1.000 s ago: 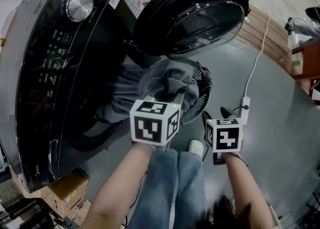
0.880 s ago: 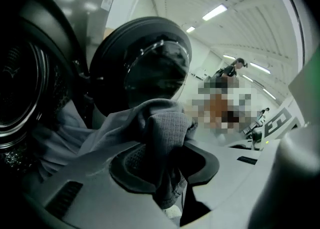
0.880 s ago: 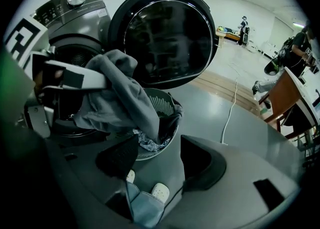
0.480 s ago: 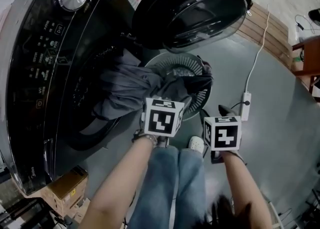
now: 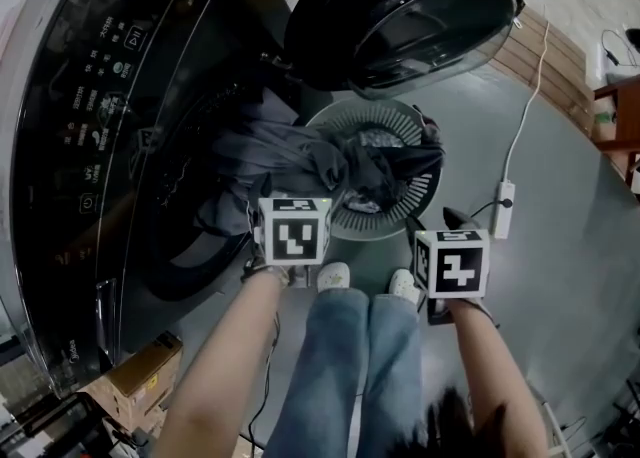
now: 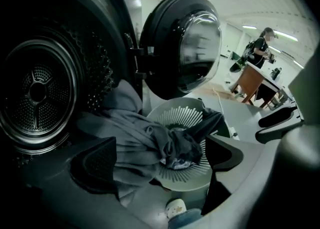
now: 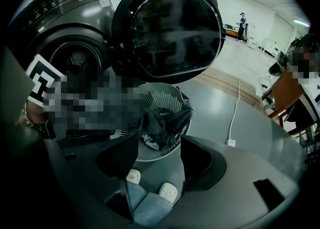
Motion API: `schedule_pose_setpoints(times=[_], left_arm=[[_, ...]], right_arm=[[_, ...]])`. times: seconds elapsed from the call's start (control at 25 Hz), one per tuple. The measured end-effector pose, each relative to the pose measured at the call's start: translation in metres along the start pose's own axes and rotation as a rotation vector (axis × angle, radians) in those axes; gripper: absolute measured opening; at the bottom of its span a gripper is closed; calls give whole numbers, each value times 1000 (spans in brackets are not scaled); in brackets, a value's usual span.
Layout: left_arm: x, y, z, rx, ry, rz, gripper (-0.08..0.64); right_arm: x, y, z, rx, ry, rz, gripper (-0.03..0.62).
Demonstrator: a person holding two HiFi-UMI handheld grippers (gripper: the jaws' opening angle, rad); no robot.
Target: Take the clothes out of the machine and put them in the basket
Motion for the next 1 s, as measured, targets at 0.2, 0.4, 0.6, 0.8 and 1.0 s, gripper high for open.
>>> schedule_pose_setpoints(times=[0.2, 0.4, 0.6, 0.8, 1.0], left_arm=[[-9, 45, 3, 103, 16, -61, 525], [-17, 95, -7, 207, 23, -110, 533], [-28, 128, -26, 251, 60, -89, 549], [-31, 157, -54, 296, 102, -109, 554], [-27, 171, -78, 300, 131, -143, 554]], right_arm=[[1, 17, -8, 12, 6, 11, 265], [4, 33, -19, 24, 5, 25, 265], [2, 38, -37, 17, 14, 44, 265], [0, 42, -53, 17, 11, 35, 265], [-8, 50, -67, 21, 16, 29, 265]])
Point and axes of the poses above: the fingertips, and each gripper's own axes: z backward along the fingers, y to its left, x out of its top, the point moved 2 cm from there along z, backward along the fingers, and after that the axes turned 1 degree about -z, right-handed, at the moved point
